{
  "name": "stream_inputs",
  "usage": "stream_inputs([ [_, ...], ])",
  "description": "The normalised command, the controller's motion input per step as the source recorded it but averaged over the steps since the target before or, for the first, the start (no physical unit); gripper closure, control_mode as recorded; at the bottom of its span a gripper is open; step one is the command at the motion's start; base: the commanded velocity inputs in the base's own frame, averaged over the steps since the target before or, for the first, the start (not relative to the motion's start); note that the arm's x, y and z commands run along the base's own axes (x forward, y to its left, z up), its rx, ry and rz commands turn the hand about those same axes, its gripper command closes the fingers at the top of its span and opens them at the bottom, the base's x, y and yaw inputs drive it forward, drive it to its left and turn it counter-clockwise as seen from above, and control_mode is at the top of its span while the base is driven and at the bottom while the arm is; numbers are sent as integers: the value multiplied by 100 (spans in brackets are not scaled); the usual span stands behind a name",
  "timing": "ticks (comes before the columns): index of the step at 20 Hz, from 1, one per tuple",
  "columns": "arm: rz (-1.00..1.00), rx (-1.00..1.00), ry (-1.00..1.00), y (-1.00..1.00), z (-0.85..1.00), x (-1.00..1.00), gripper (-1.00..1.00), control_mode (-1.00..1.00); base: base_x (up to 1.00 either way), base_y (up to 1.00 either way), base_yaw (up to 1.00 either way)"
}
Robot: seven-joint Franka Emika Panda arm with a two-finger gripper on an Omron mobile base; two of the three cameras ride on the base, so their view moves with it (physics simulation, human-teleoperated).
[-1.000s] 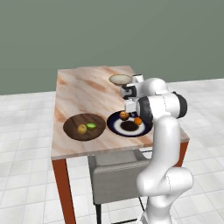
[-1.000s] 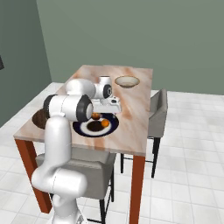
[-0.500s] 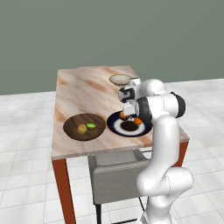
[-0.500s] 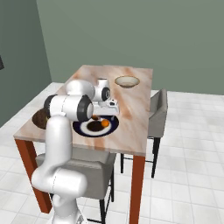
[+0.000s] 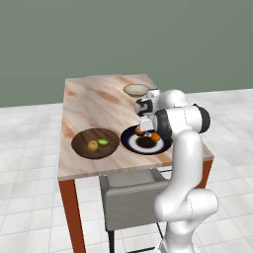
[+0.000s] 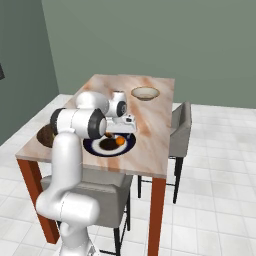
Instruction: Take the fruits from the plate on the dining counter and place two fruits in each bowl.
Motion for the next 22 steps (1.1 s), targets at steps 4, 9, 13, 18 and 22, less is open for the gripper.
stream_inputs([
  [4,0,5,-2,0,0,-39,-100,-100,0,0,0],
  [9,0,1,-2,0,0,-11,-100,-100,0,0,0],
  [13,0,0,0,0,-1,-1,-100,-100,0,0,0],
  [18,0,0,0,0,-16,0,-100,-100,0,0,0],
  [22,0,0,0,0,-28,-5,-100,-100,0,0,0],
])
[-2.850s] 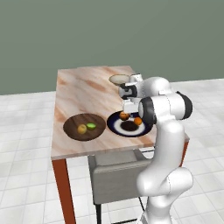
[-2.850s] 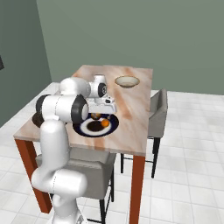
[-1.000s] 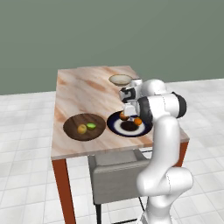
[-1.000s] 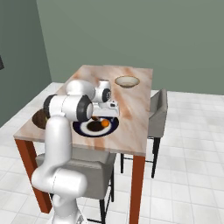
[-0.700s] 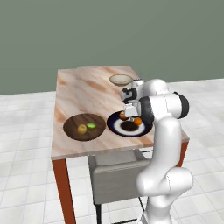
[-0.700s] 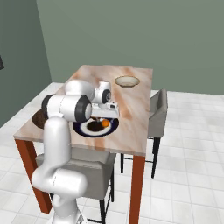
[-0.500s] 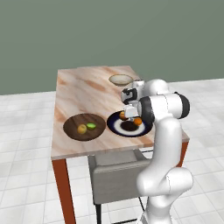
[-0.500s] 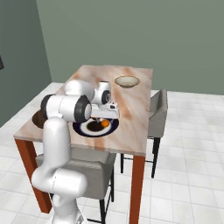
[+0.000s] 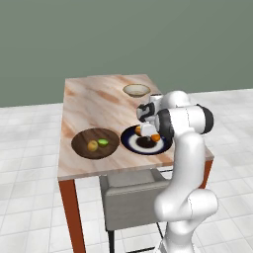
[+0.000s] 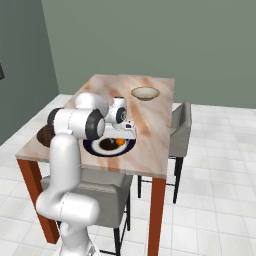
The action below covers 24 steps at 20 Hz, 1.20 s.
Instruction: Take the fruits from the plate on the dining counter and place two fruits in each bowl.
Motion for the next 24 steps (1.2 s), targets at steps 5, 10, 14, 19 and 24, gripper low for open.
stream_inputs([
  [5,0,0,0,0,-2,0,100,-100,0,0,0],
  [10,0,0,0,0,0,0,100,-100,0,0,0],
  [14,0,0,-6,0,6,-15,100,-100,0,0,0],
  [19,0,0,-21,13,61,-57,100,-100,0,0,0],
  [24,0,0,-24,22,82,-83,100,-100,0,0,0],
])
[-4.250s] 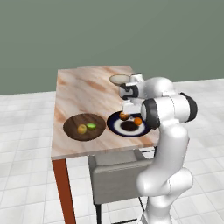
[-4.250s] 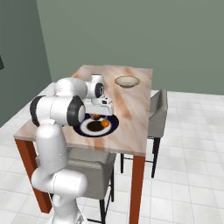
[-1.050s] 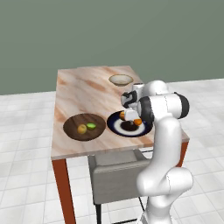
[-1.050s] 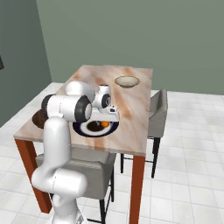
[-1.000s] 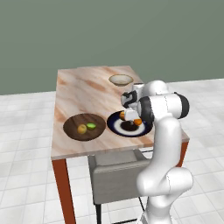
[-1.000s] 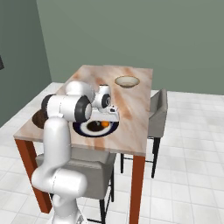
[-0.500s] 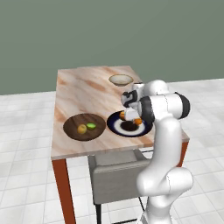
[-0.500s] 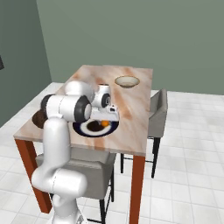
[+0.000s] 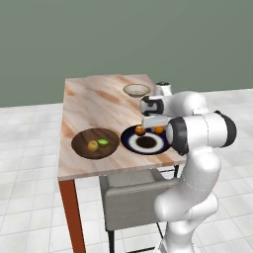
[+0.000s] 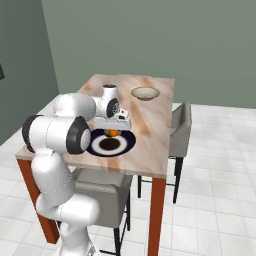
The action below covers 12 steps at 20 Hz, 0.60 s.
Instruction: Take the fruits from the plate on the dining counter and place two fruits in each bowl.
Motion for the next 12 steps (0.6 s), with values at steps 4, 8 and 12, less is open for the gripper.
stream_inputs([
  [4,0,0,-21,17,73,-90,100,-100,0,0,0],
  [8,0,0,-17,0,47,-99,100,-100,0,0,0],
  [12,0,0,-13,0,55,-88,100,-100,0,0,0],
])
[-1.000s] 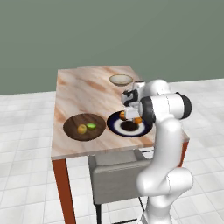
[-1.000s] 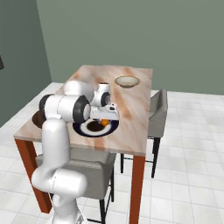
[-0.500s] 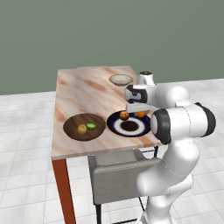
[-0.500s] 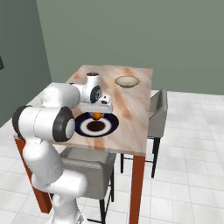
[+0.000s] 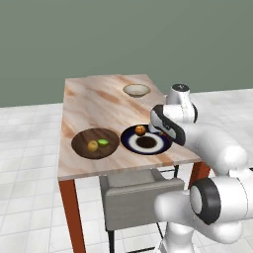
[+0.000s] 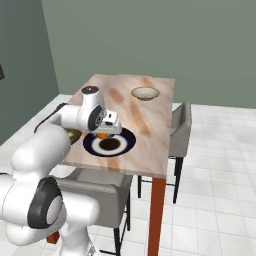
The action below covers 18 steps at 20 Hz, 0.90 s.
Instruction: Take the fruits from the plate on the dining counter and place two fruits in each bowl.
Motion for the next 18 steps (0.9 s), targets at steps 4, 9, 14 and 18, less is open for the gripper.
stream_inputs([
  [4,0,0,-9,0,80,-59,100,-100,0,0,0],
  [9,0,0,-6,0,34,-17,100,-100,0,0,0],
  [14,0,0,0,0,0,0,100,-100,0,0,0],
  [18,0,0,0,0,0,0,100,-100,0,0,0],
])
